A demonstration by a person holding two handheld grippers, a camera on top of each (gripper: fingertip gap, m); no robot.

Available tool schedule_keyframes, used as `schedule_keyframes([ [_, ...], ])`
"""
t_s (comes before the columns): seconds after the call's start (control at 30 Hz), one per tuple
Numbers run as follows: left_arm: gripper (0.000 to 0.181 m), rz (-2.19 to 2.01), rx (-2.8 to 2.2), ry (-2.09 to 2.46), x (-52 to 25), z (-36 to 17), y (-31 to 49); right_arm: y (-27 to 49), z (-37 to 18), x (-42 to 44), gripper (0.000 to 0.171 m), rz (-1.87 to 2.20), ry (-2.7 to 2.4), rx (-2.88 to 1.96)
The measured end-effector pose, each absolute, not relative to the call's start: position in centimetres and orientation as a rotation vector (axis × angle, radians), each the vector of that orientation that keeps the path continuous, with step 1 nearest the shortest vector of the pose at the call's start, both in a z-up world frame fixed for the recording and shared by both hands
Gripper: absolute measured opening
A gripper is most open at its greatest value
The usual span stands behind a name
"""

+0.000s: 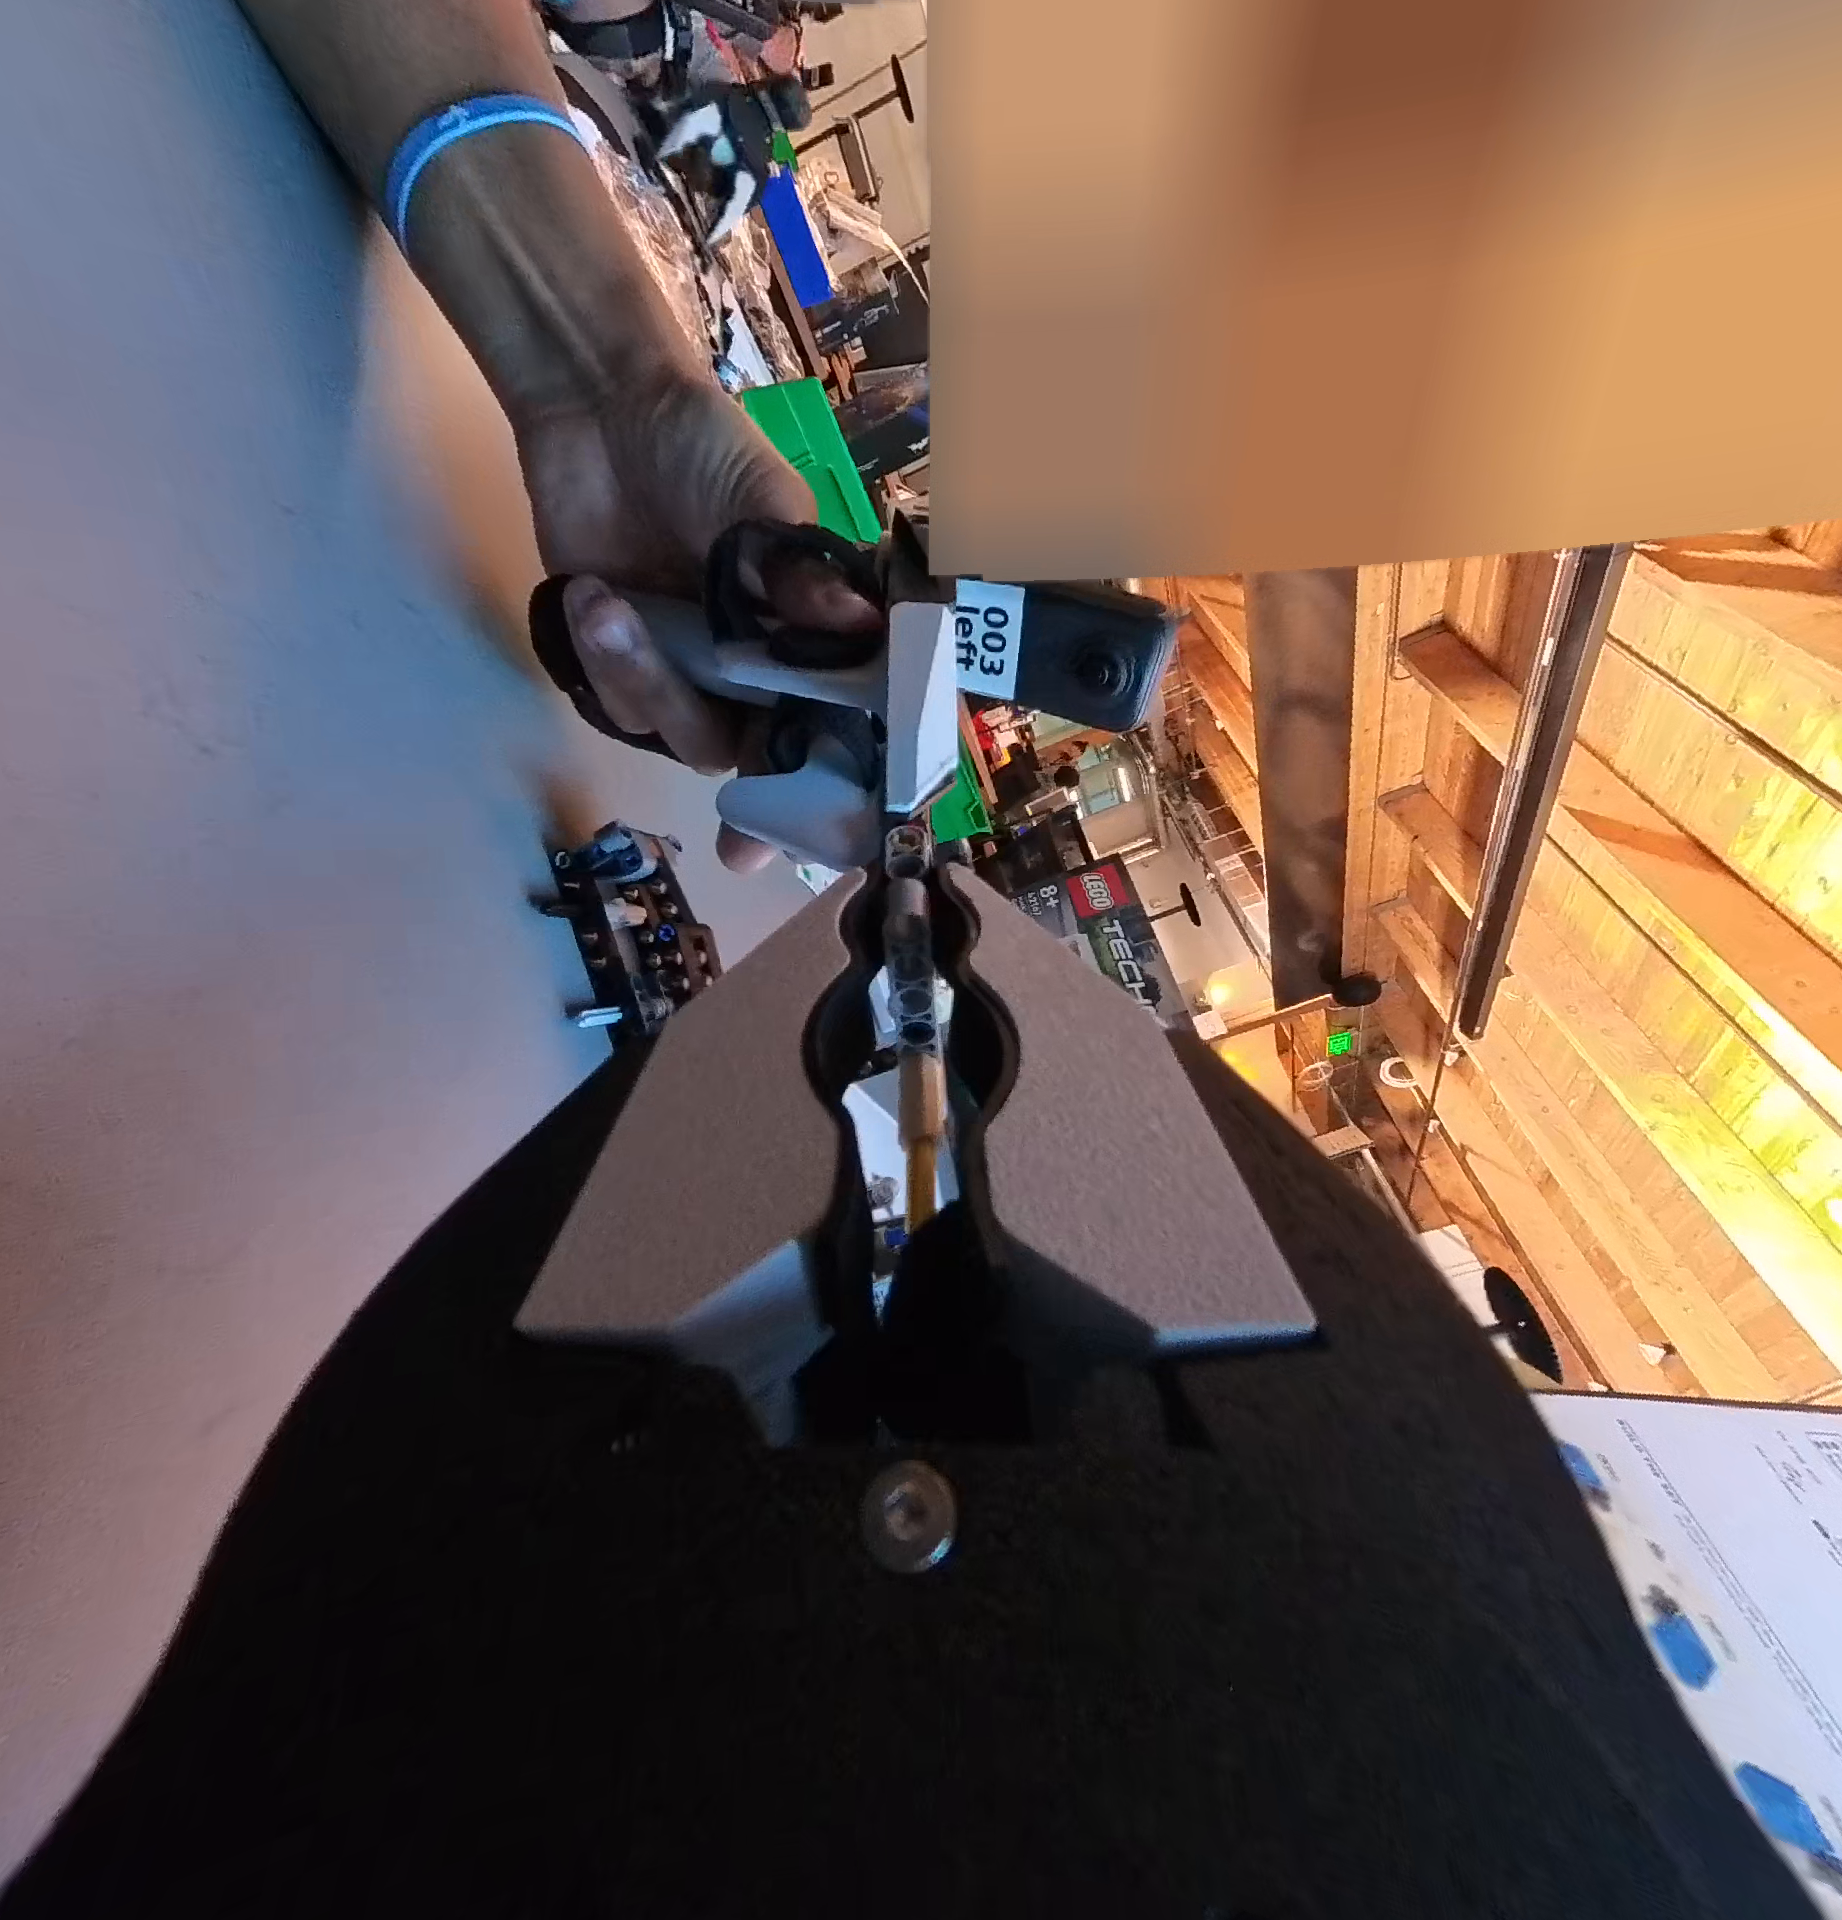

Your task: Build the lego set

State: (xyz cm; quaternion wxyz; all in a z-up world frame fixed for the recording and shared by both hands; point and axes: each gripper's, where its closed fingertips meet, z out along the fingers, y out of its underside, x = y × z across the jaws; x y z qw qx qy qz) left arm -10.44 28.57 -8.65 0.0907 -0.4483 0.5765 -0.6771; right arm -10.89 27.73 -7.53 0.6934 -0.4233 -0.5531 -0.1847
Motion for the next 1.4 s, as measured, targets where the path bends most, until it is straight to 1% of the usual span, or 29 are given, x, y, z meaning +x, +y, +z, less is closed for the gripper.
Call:
schedule_keyframes([
  [0.07, 0.034, -2.016, -1.343, 1.723, -10.5, -8.9, 28.5, 27.7, -7.8, -10.9, 0.006, -0.423, -1.249, -0.939],
  [0.2, 0.033, -2.111, -1.341, 1.720, -10.8, -8.7, 28.3, 27.5, -7.5, -11.3, 0.006, -0.317, -1.221, -0.973],
  [0.43, 0.034, -2.095, -1.334, 1.669, -10.5, -8.1, 28.6, 27.9, -7.0, -11.0, 0.007, -0.191, -1.144, -1.043],
  [0.6, 0.034, -2.096, -1.356, 1.605, -10.2, -8.1, 29.3, 28.4, -7.2, -10.8, 0.010, -0.105, -1.090, -1.150],
  [0.93, 0.033, -2.323, -1.451, 1.529, -10.2, -8.0, 29.5, 28.7, -7.4, -10.9, 0.016, -0.174, -1.123, -1.164],
  [1.07, 0.033, -2.326, -1.466, 1.505, -10.1, -8.0, 29.8, 29.0, -7.6, -10.8, 0.020, -0.187, -1.123, -1.179],
  [1.3, 0.032, -2.380, -1.513, 1.473, -10.0, -8.1, 29.9, 29.1, -7.6, -10.8, 0.020, -0.196, -1.120, -1.186],
  [1.4, 0.033, -2.420, -1.514, 1.443, -10.1, -7.9, 30.0, 29.2, -7.4, -10.8, 0.022, -0.203, -1.114, -1.190],
])
